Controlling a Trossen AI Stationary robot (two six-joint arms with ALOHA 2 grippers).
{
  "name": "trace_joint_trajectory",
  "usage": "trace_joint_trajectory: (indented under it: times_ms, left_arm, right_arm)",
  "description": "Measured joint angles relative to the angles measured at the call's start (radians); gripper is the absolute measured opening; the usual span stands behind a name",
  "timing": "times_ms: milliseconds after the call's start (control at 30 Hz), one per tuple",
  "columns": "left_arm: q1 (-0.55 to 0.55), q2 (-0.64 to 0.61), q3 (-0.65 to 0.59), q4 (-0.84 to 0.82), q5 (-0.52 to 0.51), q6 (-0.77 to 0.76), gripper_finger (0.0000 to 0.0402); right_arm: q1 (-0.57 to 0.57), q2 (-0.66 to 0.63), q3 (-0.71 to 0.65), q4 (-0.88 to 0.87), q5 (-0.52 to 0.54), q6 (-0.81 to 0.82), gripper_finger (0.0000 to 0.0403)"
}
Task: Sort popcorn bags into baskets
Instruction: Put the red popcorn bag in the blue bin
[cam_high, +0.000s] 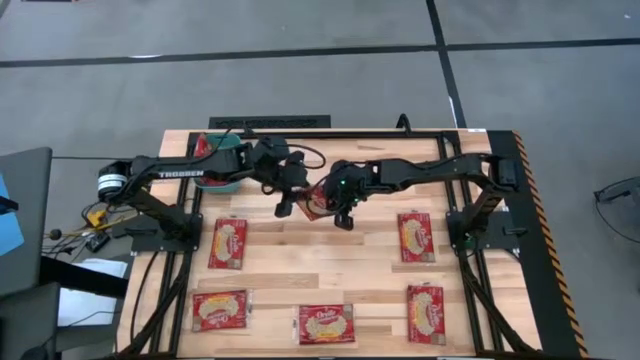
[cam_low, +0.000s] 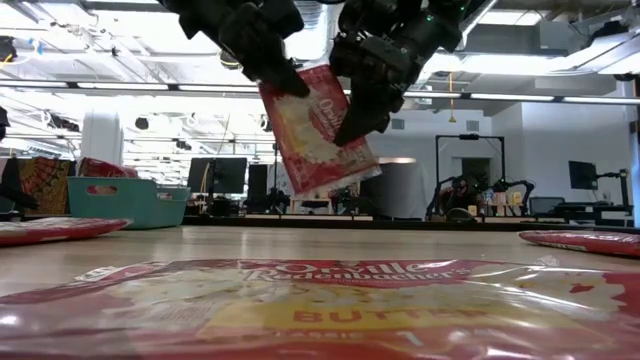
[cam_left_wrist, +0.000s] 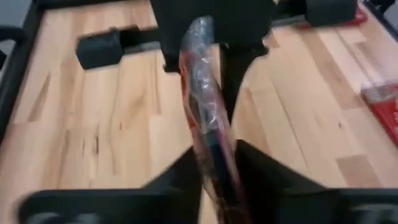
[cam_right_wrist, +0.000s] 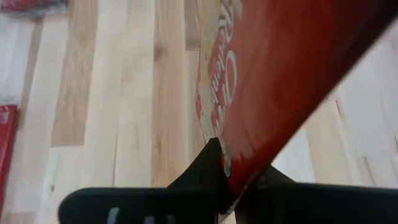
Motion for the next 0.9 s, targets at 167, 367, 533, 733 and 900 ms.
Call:
trace_joint_trajectory:
  times_ms: [167,367,533,733,900]
  left_arm:
    - [0.0,-0.009,-0.001,-0.015,-0.054,0.016,0.0014]
    - [0.003,-0.068,-0.046,0.014,-0.092,0.001,0.0006]
    - [0.019,-0.175,-0.184,0.104,-0.108,-0.065,0.0003]
    - [0.05,-0.393,-0.445,0.431,-0.171,-0.194,0.0002]
    - [0.03,-0.518,-0.709,0.866,-0.167,-0.336,0.0002]
  right_arm:
    - [0.004,0.0,0.0,0.002,0.015,-0.012,0.0068]
    - [0.013,-0.033,-0.052,0.125,0.115,-0.007,0.0144]
    - [0.004,-0.113,-0.215,0.429,0.134,0.036,0.0211]
    - [0.001,-0.183,-0.471,0.951,0.212,0.169,0.0249]
    - [0.058,-0.162,-0.632,1.415,0.255,0.223,0.0249]
